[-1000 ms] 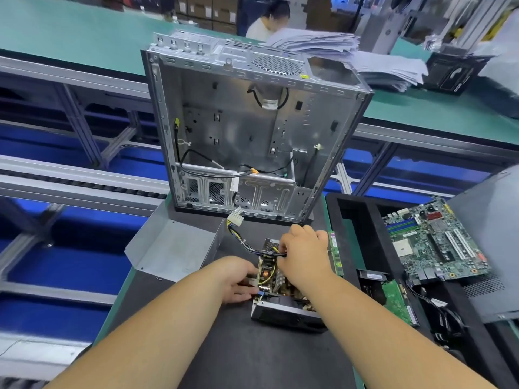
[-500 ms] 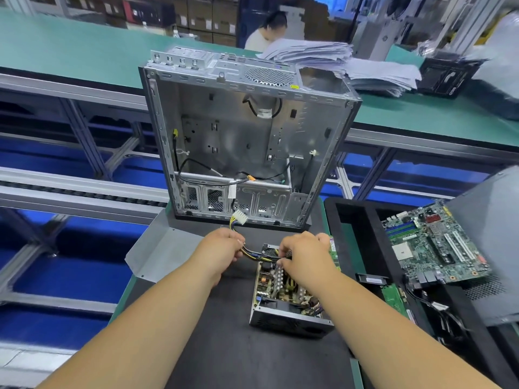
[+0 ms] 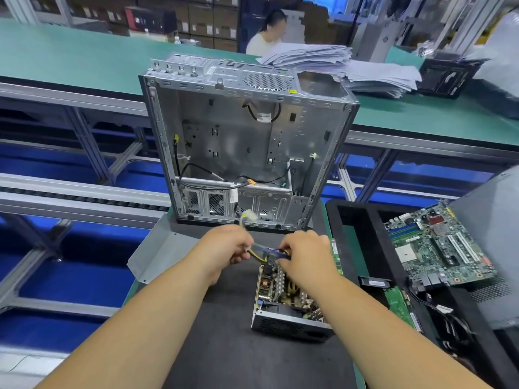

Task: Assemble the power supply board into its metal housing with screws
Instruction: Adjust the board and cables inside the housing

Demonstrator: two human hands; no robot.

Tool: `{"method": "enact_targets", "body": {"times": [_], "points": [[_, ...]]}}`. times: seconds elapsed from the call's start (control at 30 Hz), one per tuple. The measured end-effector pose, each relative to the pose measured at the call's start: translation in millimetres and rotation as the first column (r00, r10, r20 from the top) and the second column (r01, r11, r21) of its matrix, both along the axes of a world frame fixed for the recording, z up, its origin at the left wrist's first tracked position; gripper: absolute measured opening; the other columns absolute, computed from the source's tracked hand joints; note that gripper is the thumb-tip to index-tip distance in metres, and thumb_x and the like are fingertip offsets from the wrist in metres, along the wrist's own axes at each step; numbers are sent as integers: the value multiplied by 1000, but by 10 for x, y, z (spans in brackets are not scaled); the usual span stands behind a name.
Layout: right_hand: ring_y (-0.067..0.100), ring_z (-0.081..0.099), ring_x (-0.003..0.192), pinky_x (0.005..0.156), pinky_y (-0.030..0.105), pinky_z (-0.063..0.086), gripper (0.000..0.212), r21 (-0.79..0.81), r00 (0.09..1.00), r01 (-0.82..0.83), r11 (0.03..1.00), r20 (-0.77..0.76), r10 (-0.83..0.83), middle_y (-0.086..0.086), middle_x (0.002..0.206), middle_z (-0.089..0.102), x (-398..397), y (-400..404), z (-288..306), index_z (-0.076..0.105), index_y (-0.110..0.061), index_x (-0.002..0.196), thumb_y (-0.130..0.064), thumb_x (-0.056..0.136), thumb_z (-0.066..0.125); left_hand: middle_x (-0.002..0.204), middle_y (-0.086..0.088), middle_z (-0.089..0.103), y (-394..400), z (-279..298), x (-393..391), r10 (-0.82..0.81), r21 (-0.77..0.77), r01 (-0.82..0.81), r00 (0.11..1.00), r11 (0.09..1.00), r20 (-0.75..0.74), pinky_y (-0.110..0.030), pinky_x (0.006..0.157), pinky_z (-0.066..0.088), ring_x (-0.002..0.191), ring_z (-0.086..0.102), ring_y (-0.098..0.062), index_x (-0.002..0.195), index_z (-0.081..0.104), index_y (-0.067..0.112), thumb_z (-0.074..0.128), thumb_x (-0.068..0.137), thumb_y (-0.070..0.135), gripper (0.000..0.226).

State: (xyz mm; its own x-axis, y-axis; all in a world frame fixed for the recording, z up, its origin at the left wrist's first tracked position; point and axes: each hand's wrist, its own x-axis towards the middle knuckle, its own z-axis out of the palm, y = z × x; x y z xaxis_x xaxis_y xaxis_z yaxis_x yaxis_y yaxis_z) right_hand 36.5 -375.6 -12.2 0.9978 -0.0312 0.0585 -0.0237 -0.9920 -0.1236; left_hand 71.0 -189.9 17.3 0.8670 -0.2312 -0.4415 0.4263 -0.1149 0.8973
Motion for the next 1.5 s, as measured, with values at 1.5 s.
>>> {"method": "enact_targets", "body": {"times": [1.5], "points": [[33,58,84,74,42,48,8,321,950,-48,946,-279,143,12,88,60,-162,-392,86,48,-14,97,-20,94,52,77,8,59,138,-548,-608,-641,784,323,758,529,120,-30,68,42,77,55,-15,75,49,26,67,83,43,25]]}}
